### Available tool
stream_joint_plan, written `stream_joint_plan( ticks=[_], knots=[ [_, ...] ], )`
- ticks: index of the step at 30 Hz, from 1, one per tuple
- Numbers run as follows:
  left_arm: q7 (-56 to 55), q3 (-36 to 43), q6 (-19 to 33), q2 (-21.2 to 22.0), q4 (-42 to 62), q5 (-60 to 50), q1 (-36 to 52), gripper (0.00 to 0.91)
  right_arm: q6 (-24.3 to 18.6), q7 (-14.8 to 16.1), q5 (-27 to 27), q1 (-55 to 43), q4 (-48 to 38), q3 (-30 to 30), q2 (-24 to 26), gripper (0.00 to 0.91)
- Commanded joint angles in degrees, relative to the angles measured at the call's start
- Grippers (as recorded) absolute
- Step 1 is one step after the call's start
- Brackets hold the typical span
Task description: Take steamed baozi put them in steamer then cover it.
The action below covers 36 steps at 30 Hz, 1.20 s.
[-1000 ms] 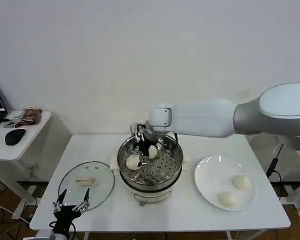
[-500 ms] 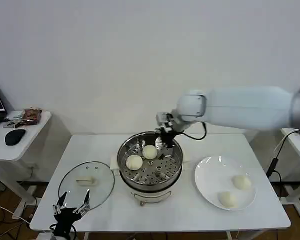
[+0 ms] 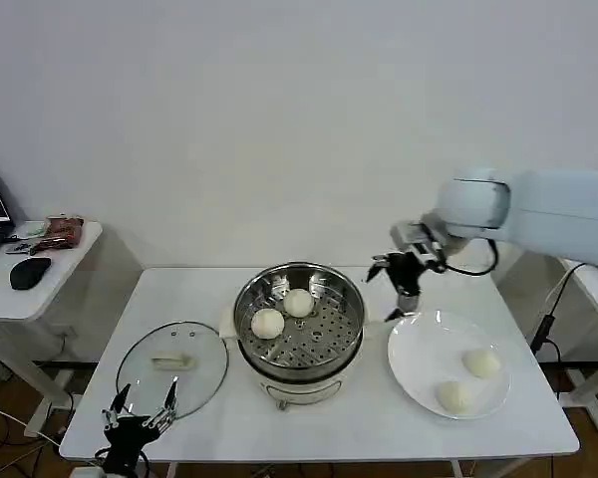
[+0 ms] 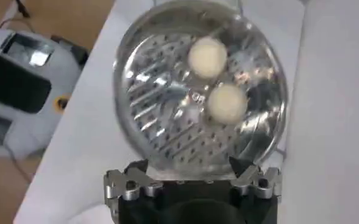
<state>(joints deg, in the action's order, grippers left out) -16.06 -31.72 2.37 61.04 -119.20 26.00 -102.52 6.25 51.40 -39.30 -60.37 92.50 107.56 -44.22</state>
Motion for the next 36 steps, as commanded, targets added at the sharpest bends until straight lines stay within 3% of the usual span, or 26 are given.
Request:
stream_joint_plan(
  ticks=[1,14,27,36],
  knots=[
    [0.0,-0.1,0.0,-0.1,0.0,0.0,-0.2,0.907,-4.2,3.8,8.0,-1.5,1.6,4.2,8.4,0.907],
    [-0.1,-0.5,-0.2,-0.1,-0.8,-0.1,-0.5,0.907,-7.1,5.2,17.1,5.8,0.4,4.0,12.2,0.907],
    [-0.2,-0.7,-0.3,0.2,-0.6,-0.2,-0.6,0.907,-8.8,5.5,25.8,22.5,-3.9,-9.0,16.6,0.907],
    [-0.3,-1.0,-0.3,0.3,-0.8,-0.2,-0.9,0.907,-9.7,5.6,28.0,29.2,-6.3,-14.0,17.3,0.907]
  ],
)
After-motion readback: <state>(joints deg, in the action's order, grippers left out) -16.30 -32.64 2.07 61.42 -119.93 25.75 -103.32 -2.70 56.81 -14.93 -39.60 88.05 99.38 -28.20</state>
